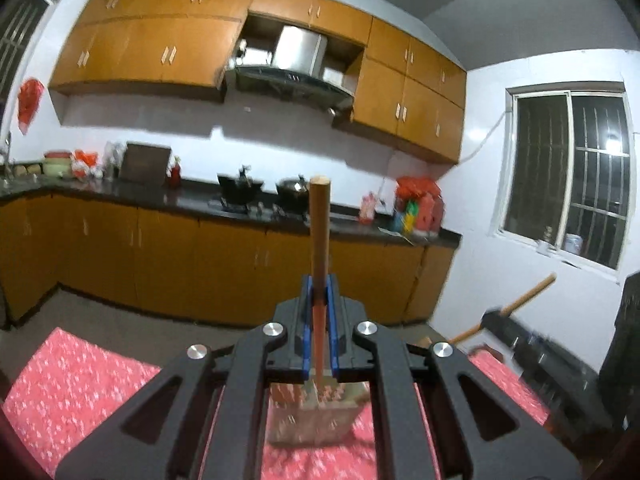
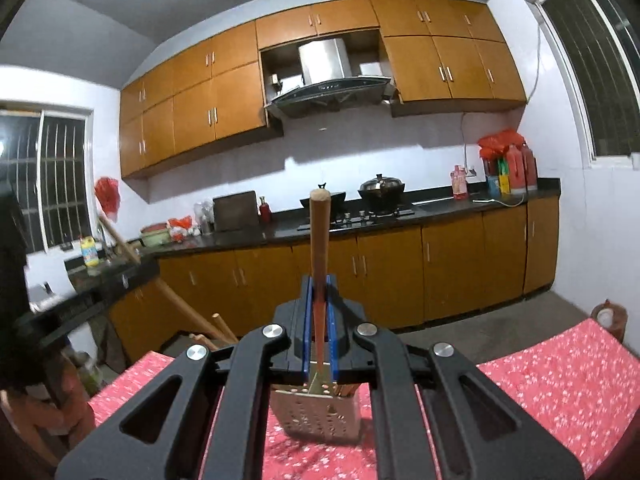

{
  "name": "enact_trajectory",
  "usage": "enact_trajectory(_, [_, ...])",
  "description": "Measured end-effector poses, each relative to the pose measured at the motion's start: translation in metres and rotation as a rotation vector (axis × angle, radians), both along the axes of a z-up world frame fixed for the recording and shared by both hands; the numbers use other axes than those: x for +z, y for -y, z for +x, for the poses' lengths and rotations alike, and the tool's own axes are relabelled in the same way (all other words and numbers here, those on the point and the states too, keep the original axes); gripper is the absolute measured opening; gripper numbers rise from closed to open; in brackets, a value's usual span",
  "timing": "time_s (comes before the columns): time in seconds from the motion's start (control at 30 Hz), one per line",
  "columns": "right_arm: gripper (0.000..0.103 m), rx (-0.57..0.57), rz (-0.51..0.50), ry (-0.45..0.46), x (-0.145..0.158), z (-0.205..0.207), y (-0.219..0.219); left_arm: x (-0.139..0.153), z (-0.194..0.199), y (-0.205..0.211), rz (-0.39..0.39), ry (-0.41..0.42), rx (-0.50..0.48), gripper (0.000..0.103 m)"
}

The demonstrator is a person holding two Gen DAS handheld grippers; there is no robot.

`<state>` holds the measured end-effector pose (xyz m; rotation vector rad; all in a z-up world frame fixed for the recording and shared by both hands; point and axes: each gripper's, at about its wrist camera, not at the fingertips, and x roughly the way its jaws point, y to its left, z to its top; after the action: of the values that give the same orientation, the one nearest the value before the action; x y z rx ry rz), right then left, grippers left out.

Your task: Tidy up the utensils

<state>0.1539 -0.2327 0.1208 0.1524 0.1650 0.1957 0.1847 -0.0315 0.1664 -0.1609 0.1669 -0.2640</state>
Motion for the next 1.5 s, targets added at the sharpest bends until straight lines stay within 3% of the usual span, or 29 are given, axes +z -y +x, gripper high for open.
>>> enact_trajectory(0.07, [0.007,0.003,-0.007,-0.024,-0.005,0.009,-0.002,0.000,0.010,0.007,0.025,0.021,0.025,0.008])
enact_trajectory(0.3, [0.007,0.008,-0.014,-0.093,-0.022,0.032,-0.006,-0.028,0.049,0.021,0.053,-0.066,0.032,0.008])
enact_trajectory(0.53, [0.008,0.015,-0.016,-0.149,-0.031,0.051,-0.013,-0.051,0.064,0.018,0.060,-0.127,0.022,0.008])
enact_trajectory(0.6, [0.010,0.018,-0.007,-0.147,-0.032,0.048,-0.013,-0.053,0.063,0.014,0.044,-0.127,0.018,0.014])
enact_trajectory(0.67, [0.019,0.014,0.003,-0.135,-0.030,0.043,-0.010,-0.053,0.060,0.010,0.034,-0.121,0.015,0.023])
enact_trajectory(0.73, [0.034,0.006,0.021,-0.116,-0.027,0.036,-0.005,-0.049,0.055,0.004,0.021,-0.106,0.018,0.025])
enact_trajectory(0.87, [0.035,-0.007,0.054,-0.073,-0.016,0.017,0.006,-0.040,0.041,-0.009,-0.011,-0.088,0.019,0.028])
enact_trajectory(1.13, [0.067,-0.060,0.027,-0.029,-0.016,-0.030,0.016,-0.038,-0.013,-0.047,0.011,-0.067,0.064,0.047])
enact_trajectory(1.17, [0.070,-0.070,0.016,-0.030,-0.019,-0.036,0.016,-0.040,-0.019,-0.051,0.018,-0.070,0.070,0.051])
enact_trajectory(1.23, [0.085,-0.085,-0.004,-0.031,-0.024,-0.045,0.014,-0.048,-0.038,-0.060,0.048,-0.077,0.091,0.058])
enact_trajectory(1.3, [0.094,-0.113,-0.040,-0.028,-0.031,-0.057,0.009,-0.054,-0.053,-0.067,0.069,-0.074,0.111,0.074])
enact_trajectory(1.4, [0.100,-0.144,-0.086,-0.040,-0.041,-0.071,0.000,-0.071,-0.084,-0.076,0.108,-0.078,0.150,0.092])
enact_trajectory(1.5, [0.101,-0.142,-0.100,-0.066,-0.055,-0.086,-0.008,-0.083,-0.103,-0.079,0.133,-0.087,0.173,0.099])
